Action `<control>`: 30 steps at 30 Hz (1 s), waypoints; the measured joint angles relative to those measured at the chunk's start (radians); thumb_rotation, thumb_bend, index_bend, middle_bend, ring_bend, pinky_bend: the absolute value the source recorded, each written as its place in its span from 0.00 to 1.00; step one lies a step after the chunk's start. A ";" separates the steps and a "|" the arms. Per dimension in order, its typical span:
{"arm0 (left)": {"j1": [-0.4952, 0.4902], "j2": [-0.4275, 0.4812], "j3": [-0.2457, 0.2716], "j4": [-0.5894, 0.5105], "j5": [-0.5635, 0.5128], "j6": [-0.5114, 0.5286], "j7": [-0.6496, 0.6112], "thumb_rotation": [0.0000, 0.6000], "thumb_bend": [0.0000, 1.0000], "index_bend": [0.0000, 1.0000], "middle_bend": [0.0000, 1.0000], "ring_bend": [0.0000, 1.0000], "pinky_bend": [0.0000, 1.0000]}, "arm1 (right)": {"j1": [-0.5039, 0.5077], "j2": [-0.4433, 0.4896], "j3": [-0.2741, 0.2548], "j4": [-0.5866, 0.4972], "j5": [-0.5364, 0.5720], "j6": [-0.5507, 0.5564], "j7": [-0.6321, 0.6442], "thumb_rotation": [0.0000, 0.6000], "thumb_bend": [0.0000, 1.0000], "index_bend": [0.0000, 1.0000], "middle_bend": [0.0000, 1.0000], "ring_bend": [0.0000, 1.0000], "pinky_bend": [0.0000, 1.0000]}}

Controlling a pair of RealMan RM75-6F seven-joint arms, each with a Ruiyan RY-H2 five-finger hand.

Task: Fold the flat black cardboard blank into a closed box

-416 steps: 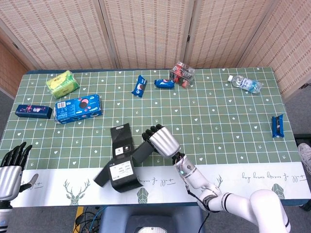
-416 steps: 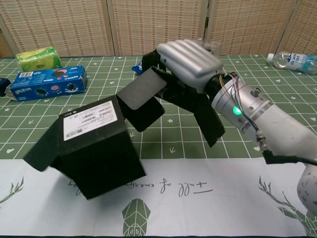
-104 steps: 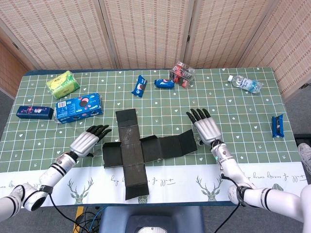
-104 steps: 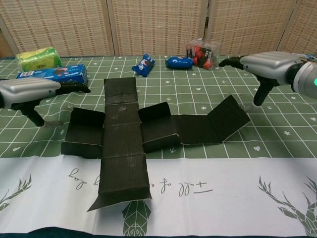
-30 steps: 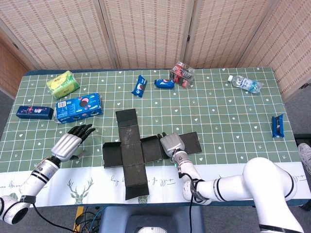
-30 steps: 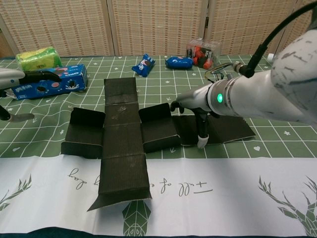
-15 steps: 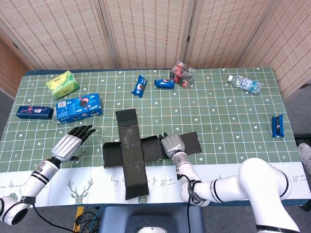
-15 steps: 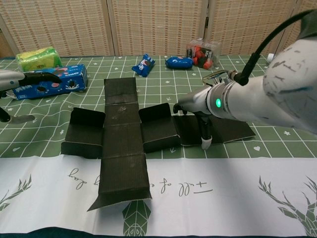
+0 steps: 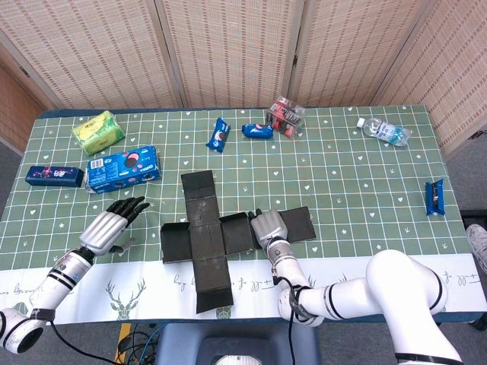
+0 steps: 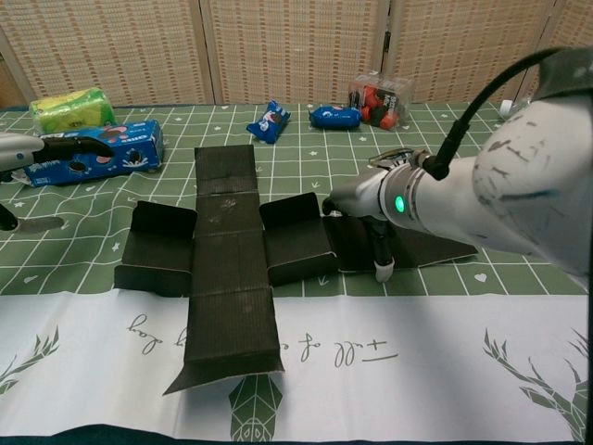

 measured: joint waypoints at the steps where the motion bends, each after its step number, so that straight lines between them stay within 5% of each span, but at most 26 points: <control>1: 0.001 0.000 0.000 0.002 0.000 0.001 -0.002 1.00 0.35 0.00 0.00 0.00 0.10 | -0.001 -0.004 0.001 0.003 0.000 0.003 -0.004 1.00 0.01 0.05 0.12 0.57 0.69; 18: 0.015 -0.008 0.006 0.028 0.010 0.019 -0.036 1.00 0.35 0.00 0.00 0.00 0.10 | -0.007 -0.045 0.021 0.041 0.002 0.025 -0.068 1.00 0.10 0.08 0.15 0.57 0.69; 30: 0.026 -0.008 0.008 0.038 0.014 0.032 -0.049 1.00 0.35 0.00 0.00 0.00 0.10 | -0.002 -0.061 0.037 0.054 0.000 0.037 -0.124 1.00 0.33 0.20 0.26 0.58 0.69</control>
